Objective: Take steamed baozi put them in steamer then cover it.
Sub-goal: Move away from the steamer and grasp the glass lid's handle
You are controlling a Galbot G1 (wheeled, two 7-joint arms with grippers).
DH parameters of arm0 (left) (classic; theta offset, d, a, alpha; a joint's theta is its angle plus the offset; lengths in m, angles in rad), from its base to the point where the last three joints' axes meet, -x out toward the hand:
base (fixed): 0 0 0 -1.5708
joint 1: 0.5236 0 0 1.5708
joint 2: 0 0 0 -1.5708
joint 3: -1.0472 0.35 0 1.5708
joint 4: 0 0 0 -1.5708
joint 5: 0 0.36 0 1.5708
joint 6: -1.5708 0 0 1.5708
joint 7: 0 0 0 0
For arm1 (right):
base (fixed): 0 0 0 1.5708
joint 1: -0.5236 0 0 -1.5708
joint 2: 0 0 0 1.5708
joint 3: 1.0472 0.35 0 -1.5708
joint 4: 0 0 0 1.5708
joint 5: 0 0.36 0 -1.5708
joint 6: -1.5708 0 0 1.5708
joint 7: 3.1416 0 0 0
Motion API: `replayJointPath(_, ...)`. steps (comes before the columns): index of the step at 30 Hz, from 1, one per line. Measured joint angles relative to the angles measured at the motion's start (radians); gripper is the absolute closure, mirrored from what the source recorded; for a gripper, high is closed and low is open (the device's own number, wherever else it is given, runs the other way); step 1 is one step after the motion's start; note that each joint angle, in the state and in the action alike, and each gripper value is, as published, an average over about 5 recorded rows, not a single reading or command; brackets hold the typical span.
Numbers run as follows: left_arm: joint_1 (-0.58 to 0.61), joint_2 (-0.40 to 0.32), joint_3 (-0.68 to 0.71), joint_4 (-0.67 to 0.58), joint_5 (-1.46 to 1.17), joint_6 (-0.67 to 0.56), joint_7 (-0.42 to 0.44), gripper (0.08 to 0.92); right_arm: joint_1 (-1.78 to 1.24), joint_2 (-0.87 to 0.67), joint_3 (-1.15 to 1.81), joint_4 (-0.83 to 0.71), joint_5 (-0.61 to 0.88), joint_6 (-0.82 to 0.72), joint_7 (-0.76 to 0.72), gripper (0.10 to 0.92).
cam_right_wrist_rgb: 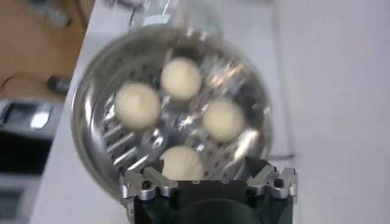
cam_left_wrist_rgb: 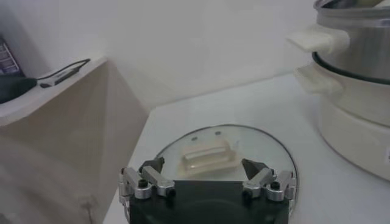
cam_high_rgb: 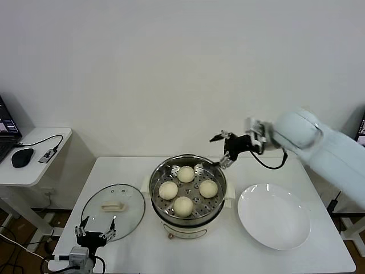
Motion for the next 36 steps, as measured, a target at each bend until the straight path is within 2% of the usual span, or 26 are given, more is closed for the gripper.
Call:
replayJointPath(7, 0.019, -0.011, 0.003, -0.033, -0.034, -0.033, -0.015, 0.177, -0.443, 0.049, 0.46, 0.119, 0.016, 0.09, 0.23, 0.203)
replayJointPath(17, 0.022, -0.004, 0.006, -0.039, -0.065, -0.059, -0.024, 0.177, -0.948, 0.328, 0.938, 0.209, 0.025, 0.239, 0.461, 0.203)
replayJointPath(25, 0.001, 0.012, -0.007, -0.018, -0.06, -0.073, -0.04, 0.177, -1.234, 0.535, 1.079, 0.222, 0.044, 0.336, 0.536, 0.203)
replayJointPath(31, -0.016, 0.022, -0.003, -0.002, 0.013, -0.093, -0.061, 0.177, -1.353, 0.608, 1.117, 0.218, 0.055, 0.364, 0.568, 0.203)
replayJointPath(36, -0.028, 0.04, 0.013, 0.022, 0.197, -0.125, -0.091, 0.177, -1.407, 0.642, 1.139, 0.209, 0.055, 0.377, 0.585, 0.203)
